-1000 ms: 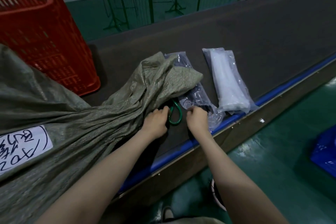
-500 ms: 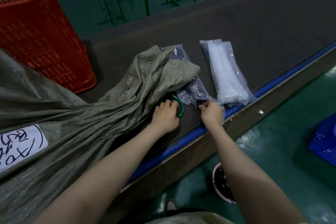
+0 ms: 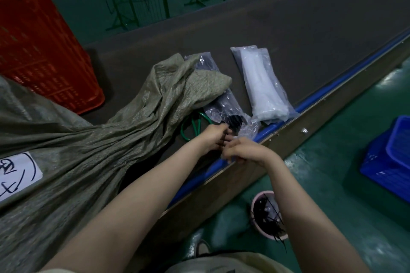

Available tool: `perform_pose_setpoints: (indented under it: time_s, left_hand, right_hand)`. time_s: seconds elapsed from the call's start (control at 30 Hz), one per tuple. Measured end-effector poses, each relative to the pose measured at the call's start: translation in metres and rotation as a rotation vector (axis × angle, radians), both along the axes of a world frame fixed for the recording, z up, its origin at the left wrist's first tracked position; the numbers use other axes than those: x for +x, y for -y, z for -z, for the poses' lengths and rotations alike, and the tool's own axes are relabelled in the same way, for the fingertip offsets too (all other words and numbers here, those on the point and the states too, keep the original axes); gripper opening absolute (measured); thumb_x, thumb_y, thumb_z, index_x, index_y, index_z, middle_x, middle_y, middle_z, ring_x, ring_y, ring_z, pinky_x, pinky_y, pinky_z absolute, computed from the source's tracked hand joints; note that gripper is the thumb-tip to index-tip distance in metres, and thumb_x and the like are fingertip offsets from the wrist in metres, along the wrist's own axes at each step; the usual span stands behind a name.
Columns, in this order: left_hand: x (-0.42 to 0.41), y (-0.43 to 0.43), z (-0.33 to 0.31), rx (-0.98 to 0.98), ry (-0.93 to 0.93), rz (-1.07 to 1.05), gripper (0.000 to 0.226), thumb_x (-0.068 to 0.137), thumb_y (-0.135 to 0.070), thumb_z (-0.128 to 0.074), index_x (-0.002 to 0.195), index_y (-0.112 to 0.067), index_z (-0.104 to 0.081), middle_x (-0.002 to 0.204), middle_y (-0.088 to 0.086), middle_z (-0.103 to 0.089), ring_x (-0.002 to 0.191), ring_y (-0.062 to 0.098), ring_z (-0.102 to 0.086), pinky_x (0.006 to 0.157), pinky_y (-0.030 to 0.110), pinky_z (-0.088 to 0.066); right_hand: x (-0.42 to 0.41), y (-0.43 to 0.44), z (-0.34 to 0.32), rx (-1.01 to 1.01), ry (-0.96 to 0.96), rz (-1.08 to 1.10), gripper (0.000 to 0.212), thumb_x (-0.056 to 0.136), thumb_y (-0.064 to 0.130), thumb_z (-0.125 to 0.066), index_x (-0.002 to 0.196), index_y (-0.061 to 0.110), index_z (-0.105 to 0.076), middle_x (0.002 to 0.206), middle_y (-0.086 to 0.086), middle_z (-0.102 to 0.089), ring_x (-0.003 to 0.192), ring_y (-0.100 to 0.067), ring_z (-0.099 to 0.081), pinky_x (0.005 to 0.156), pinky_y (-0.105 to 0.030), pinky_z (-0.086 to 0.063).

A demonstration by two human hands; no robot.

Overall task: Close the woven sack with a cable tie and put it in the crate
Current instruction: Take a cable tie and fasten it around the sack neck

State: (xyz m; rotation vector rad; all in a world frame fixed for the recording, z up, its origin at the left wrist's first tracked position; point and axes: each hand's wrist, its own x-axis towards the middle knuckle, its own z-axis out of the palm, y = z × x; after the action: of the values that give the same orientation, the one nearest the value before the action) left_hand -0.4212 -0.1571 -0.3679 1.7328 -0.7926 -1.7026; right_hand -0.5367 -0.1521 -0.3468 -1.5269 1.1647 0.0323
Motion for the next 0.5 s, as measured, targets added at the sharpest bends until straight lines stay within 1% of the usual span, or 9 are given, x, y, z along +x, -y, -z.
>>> perform_pose_setpoints:
  time_s: [0.07, 0.1, 0.2, 0.27, 0.3, 0.33, 0.4, 0.47, 0.5]
  left_hand:
    - [0.004, -0.003, 0.002, -0.042, 0.089, 0.064, 0.030, 0.095, -0.013, -0.034, 0.071, -0.016, -0.051, 0.063, 0.002, -0.048, 0.030, 0.004, -0.048, 0.035, 0.012, -0.035]
    - [0.007, -0.005, 0.002, -0.050, 0.121, 0.091, 0.031, 0.094, -0.010, -0.035, 0.070, -0.015, -0.053, 0.060, 0.001, -0.048, 0.028, 0.003, -0.046, 0.033, 0.011, -0.033]
    - [0.021, -0.011, -0.001, -0.051, 0.166, 0.198, 0.034, 0.092, -0.004, -0.034, 0.066, -0.011, -0.055, 0.051, 0.000, -0.047, 0.037, 0.008, -0.043, 0.035, 0.014, -0.034]
    - [0.033, -0.018, -0.008, -0.015, 0.217, 0.285, 0.034, 0.095, -0.005, -0.031, 0.071, -0.011, -0.053, 0.056, 0.001, -0.042, 0.045, 0.010, -0.039, 0.039, 0.018, -0.036]
    - [0.041, -0.022, -0.013, -0.006, 0.264, 0.348, 0.034, 0.097, -0.007, -0.029, 0.074, -0.013, -0.054, 0.059, 0.000, -0.040, 0.049, 0.011, -0.038, 0.041, 0.018, -0.037]
    - [0.049, -0.026, -0.018, -0.003, 0.313, 0.423, 0.034, 0.098, -0.008, -0.028, 0.077, -0.013, -0.054, 0.061, 0.000, -0.040, 0.052, 0.011, -0.038, 0.043, 0.018, -0.037]
    - [0.068, -0.033, -0.026, -0.014, 0.407, 0.565, 0.031, 0.099, -0.011, -0.028, 0.089, -0.010, -0.057, 0.064, 0.000, -0.041, 0.054, 0.011, -0.040, 0.046, 0.016, -0.038]
    - [0.086, -0.040, -0.037, -0.034, 0.499, 0.664, 0.029, 0.099, -0.012, -0.030, 0.097, -0.010, -0.059, 0.064, -0.001, -0.043, 0.055, 0.010, -0.040, 0.045, 0.012, -0.037]
    - [0.095, -0.041, -0.043, -0.048, 0.534, 0.687, 0.029, 0.099, -0.012, -0.032, 0.093, -0.010, -0.061, 0.063, -0.001, -0.043, 0.054, 0.009, -0.040, 0.046, 0.012, -0.035]
  right_hand:
    - [-0.003, -0.004, 0.000, 0.029, -0.002, -0.071, 0.022, 0.082, 0.019, -0.064, 0.061, 0.021, -0.061, 0.058, 0.006, -0.057, 0.050, -0.001, -0.047, 0.046, -0.013, -0.034]
    - [-0.003, -0.005, 0.001, 0.020, 0.006, -0.071, 0.022, 0.083, 0.024, -0.066, 0.061, 0.022, -0.063, 0.055, 0.009, -0.057, 0.047, 0.001, -0.048, 0.045, -0.012, -0.035]
    - [0.005, -0.003, 0.007, -0.105, 0.092, 0.173, 0.021, 0.087, 0.023, -0.061, 0.073, 0.011, -0.068, 0.053, 0.005, -0.058, 0.045, -0.001, -0.051, 0.041, -0.010, -0.035]
    - [0.012, 0.000, 0.009, -0.344, 0.071, 0.367, 0.015, 0.086, 0.016, -0.059, 0.090, 0.005, -0.069, 0.070, -0.003, -0.060, 0.066, -0.009, -0.058, 0.055, -0.018, -0.042]
    - [0.017, 0.000, 0.009, -0.473, 0.034, 0.392, 0.017, 0.084, 0.013, -0.059, 0.098, 0.006, -0.067, 0.080, -0.004, -0.062, 0.078, -0.014, -0.058, 0.065, -0.024, -0.044]
    - [0.021, 0.000, 0.009, -0.576, 0.000, 0.351, 0.023, 0.083, 0.011, -0.059, 0.105, 0.008, -0.065, 0.091, -0.006, -0.063, 0.088, -0.019, -0.059, 0.075, -0.028, -0.045]
    - [0.031, 0.001, 0.011, -0.686, -0.068, 0.145, 0.035, 0.081, 0.008, -0.059, 0.115, 0.012, -0.063, 0.112, -0.010, -0.060, 0.109, -0.025, -0.054, 0.092, -0.033, -0.044]
    - [0.043, -0.003, 0.016, -0.686, -0.104, 0.021, 0.035, 0.081, 0.009, -0.059, 0.115, 0.014, -0.065, 0.117, -0.013, -0.057, 0.116, -0.028, -0.049, 0.097, -0.033, -0.041]
    - [0.048, -0.006, 0.018, -0.677, -0.101, 0.008, 0.033, 0.081, 0.011, -0.060, 0.113, 0.015, -0.067, 0.116, -0.013, -0.058, 0.115, -0.029, -0.050, 0.096, -0.032, -0.040]
